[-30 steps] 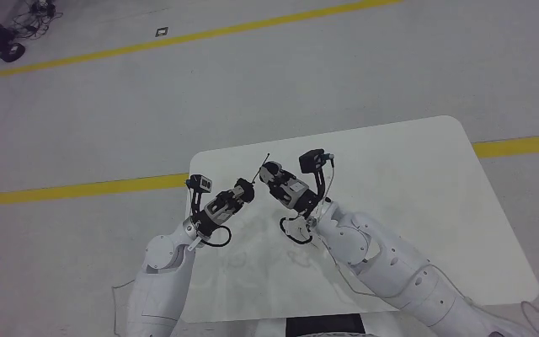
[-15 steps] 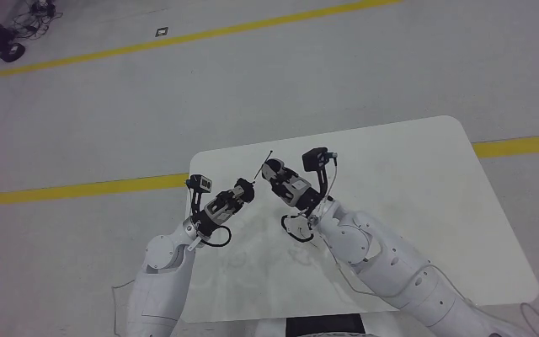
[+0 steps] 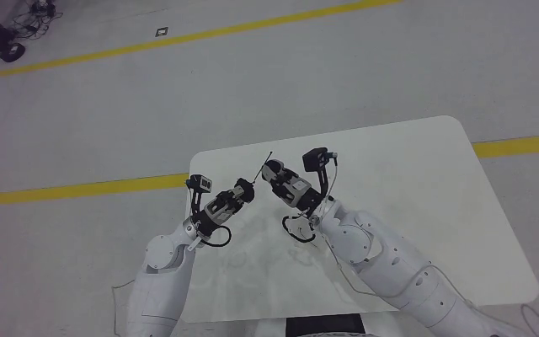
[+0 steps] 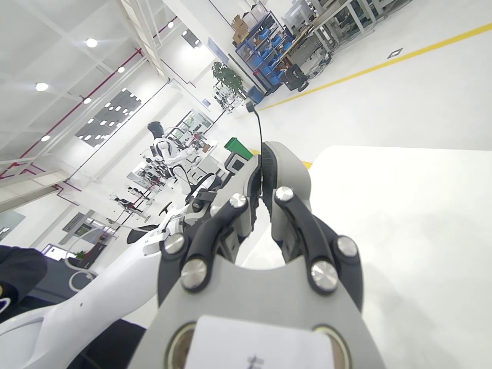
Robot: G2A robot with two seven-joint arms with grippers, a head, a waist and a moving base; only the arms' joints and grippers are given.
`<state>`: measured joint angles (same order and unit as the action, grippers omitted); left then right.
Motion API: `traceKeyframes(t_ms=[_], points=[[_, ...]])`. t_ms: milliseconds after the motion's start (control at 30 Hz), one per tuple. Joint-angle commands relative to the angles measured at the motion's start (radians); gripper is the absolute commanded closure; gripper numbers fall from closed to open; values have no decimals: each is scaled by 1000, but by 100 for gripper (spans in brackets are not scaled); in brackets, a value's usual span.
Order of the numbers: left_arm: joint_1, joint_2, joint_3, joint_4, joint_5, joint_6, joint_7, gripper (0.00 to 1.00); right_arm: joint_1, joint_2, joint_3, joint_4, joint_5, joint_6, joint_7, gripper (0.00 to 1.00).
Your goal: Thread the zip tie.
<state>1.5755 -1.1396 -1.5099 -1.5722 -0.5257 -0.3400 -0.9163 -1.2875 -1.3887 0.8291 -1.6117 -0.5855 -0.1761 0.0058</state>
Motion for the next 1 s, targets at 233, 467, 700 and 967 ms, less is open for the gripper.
traceKeyframes(t_ms=[233, 467, 700, 967], points=[[0, 0, 0, 0, 0, 0, 0, 100, -7, -5, 6, 4, -10, 1, 8, 100], [0, 0, 0, 0, 0, 0, 0, 100, -13, -8, 11, 4, -18, 2, 11, 100], [0, 0, 0, 0, 0, 0, 0, 100, -17, -12, 11, 7, -20, -6, 24, 100], [0, 0, 0, 0, 0, 0, 0, 100, -17, -17, 10, 14, -10, -16, 34, 100]])
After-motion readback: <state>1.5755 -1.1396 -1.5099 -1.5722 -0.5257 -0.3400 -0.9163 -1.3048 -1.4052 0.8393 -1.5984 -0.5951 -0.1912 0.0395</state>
